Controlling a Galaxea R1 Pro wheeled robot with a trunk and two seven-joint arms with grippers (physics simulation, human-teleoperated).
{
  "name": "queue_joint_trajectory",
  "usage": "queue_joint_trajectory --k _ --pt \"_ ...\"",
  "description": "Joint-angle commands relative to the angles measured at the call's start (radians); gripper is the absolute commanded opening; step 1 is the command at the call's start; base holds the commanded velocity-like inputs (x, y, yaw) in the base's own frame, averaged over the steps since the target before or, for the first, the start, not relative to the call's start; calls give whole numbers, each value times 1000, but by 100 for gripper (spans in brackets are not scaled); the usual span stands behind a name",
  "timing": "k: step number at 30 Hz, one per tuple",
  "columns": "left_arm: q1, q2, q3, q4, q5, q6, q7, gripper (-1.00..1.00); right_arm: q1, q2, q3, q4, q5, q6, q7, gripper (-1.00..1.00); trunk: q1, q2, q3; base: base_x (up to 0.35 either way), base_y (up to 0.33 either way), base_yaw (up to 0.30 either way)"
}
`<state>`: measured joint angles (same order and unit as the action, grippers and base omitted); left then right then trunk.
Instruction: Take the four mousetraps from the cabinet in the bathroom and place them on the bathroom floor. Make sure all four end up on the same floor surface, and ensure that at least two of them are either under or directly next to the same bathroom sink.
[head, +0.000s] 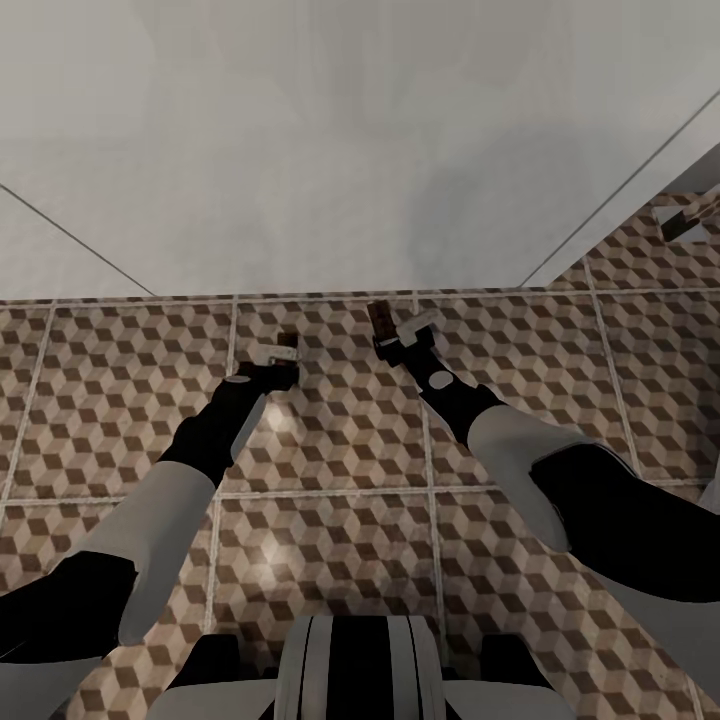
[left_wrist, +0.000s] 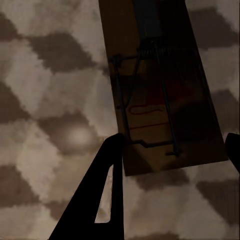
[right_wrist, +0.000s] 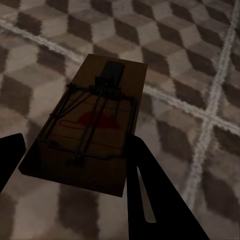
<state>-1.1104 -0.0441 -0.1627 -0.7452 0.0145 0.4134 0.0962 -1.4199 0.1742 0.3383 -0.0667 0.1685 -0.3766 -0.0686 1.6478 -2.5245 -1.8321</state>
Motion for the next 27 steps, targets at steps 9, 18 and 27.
queue_joint_trajectory --k 9,18,27 --pt "0 0 -1 -2 -6 -11 -14 -100 2 0 2 3 11 1 -9 -100 0 0 0 0 0 0" --pt "0 0 -4 -3 -8 -38 -15 -100 5 0 2 4 11 -2 -8 -100 0 0 0 0 0 0" --pt "0 11 -9 4 -7 -154 -18 -100 6 0 2 4 11 -2 -8 -100 0 0 0 36 0 0"
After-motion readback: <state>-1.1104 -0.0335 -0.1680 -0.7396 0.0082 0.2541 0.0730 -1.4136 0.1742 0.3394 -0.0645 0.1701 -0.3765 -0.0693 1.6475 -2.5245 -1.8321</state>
